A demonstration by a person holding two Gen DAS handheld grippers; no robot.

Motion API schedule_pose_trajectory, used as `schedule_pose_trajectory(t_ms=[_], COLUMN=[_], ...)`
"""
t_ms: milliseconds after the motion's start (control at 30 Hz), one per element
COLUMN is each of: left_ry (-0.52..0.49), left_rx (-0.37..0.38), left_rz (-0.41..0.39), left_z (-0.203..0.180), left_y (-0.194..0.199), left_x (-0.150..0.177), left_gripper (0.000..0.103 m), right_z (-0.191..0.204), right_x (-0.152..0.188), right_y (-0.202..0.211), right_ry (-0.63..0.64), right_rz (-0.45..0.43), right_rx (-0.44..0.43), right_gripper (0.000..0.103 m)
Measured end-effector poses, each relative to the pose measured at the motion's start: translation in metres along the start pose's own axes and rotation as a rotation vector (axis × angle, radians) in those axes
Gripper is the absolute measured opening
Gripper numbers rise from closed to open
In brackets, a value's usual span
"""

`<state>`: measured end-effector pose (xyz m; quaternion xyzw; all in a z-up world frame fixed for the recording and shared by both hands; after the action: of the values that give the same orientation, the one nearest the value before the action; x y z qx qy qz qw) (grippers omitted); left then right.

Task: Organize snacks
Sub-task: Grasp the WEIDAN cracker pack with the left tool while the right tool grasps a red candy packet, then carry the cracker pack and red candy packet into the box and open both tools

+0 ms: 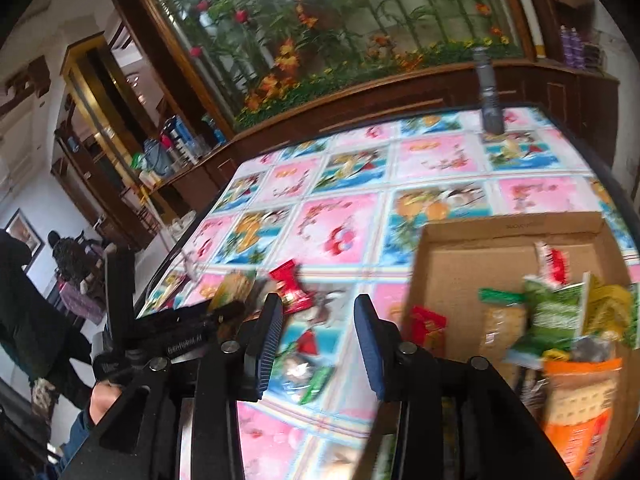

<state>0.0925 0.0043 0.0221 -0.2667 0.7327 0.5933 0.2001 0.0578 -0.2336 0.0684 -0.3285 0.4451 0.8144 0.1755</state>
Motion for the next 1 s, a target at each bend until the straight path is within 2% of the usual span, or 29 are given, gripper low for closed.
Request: schedule_pose_trajectory(t_ms=[133,267,333,433,533,600,633,733,900,1000], left_ry=[0.019,0.047,0.07,0.09,0.091,0.083,0.075,0.064,0.03,-0.001], left_rx=[0.018,0.026,0.038,0.03,0.033,0.029,0.029,0.024,0.003,-0.007], left_rz=[-0.018,-0.037,-0.047,-0.065,-0.066,-0.068,-0.068,-0.077,-0.108,-0.131], left_z=[0.003,0.01,0.016,0.02,0.021,0.02,0.019,0.015,0.005,-0.004], left_y=[0.005,0.011,0.015,0.019,0.019,0.019,0.019,0.021,0.022,0.024], left_x=[-0.004,-0.008,-0.01,-0.012,-0.012,-0.012,-0.013,-0.012,-0.01,-0.007], left_gripper=[0.045,0.045,0.045,0.045,0.045,0.045,0.045,0.045,0.045,0.045], right_z=[0.031,0.052,0.062,0.067,0.066,0.068,0.068,0.064,0.044,0.036], right_x=[0.003,0.004,0.005,0.01,0.014,0.02,0.022,0.021,0.006,0.001], right_y=[-0.022,-0.05,-0.07,-0.094,-0.107,-0.114,-0.115,-0.105,-0.068,-0.058], right_ry=[0.02,0.017,0.035,0.053,0.073,0.106,0.112,0.117,0.029,-0.018], right_rz=[0.075,0.146,0.191,0.229,0.23,0.238,0.242,0.196,0.061,0.019], right_rx=[-0.031,-0.002,0.039,0.102,0.14,0.139,0.13,0.115,0.088,0.095], right_gripper=[0.041,0.042,0.042,0.042,0.042,0.042,0.036,0.028,0.028,0.028])
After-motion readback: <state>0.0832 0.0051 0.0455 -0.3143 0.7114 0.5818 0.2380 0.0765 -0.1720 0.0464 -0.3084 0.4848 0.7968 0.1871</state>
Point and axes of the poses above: each gripper's, at about its wrist camera, not at the fingertips, and y roughly against the way its jaws point, z to its left, x to its underside, the point moved 1 cm from there along -y, roughly the way its jaws point, and after that the axes turned 4 degrees about y, right-handed, at the moved point
